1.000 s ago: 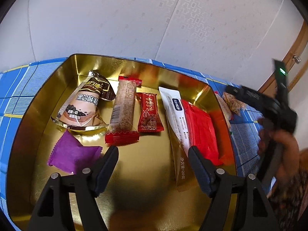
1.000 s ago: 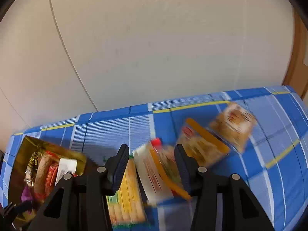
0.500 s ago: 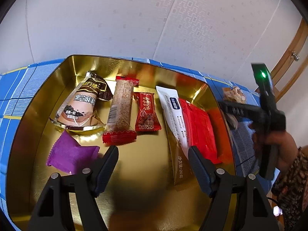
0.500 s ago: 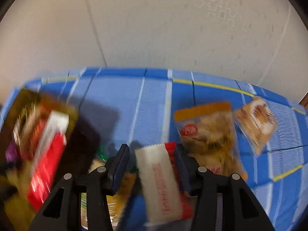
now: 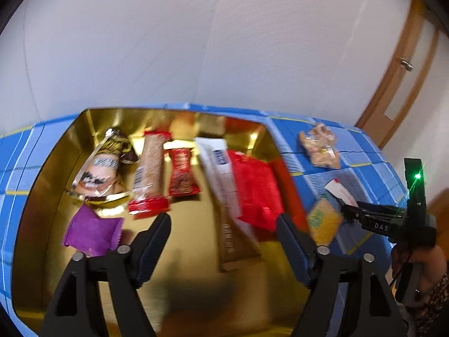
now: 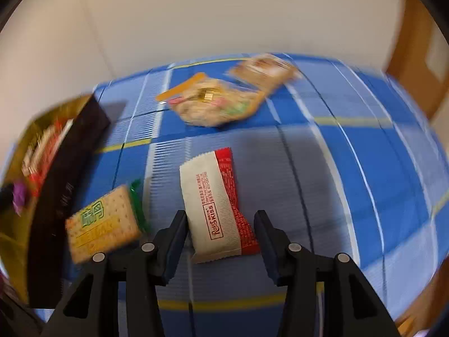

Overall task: Organize snacks
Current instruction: 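Grasp the WEIDAN cracker pack with the left gripper while the right holds the white packet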

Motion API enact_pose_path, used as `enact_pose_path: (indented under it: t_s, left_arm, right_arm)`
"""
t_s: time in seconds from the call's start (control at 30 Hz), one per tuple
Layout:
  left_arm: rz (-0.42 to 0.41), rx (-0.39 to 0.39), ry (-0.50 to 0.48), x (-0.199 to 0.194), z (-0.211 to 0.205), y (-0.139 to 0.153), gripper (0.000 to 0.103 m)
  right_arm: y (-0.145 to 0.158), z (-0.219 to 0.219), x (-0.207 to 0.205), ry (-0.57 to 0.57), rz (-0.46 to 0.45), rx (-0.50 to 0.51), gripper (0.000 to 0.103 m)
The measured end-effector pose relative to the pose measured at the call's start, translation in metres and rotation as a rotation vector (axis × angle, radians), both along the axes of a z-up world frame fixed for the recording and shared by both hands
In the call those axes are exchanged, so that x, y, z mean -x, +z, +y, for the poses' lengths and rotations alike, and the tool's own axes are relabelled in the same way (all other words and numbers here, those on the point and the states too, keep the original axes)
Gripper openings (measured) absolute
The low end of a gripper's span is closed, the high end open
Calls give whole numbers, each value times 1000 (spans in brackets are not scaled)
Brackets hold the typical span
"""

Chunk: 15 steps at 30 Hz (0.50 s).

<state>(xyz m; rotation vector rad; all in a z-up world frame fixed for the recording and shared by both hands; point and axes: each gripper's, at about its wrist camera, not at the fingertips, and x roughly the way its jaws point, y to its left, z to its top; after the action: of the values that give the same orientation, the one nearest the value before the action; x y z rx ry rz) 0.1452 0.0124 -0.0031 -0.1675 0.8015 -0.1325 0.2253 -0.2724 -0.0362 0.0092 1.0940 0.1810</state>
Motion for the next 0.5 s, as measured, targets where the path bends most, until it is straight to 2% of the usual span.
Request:
enact_pose_path:
  t_s: [0.03,0.1,0.23,0.37,0.5]
  left_arm:
    - [-15,0,-18,2,-4,3,83]
    - [-37,-15,-73,5,-21,8,91]
    - [-36,-63,-189,5,-60,13,95]
    - [8,-144,-283,-10,-110,13,95]
    - [95,-238,-408,-35,-154,3,94]
  right_arm:
    - [2,-8,7,-29,2,-41,50]
    - [4,-23,16,-88,-1,-119,50]
    - [9,-31,20,-111,-31,-141,50]
    - [16,-29,21,-96,-69,-140,50]
    - [19,-36,16,-110,-73,-226,50]
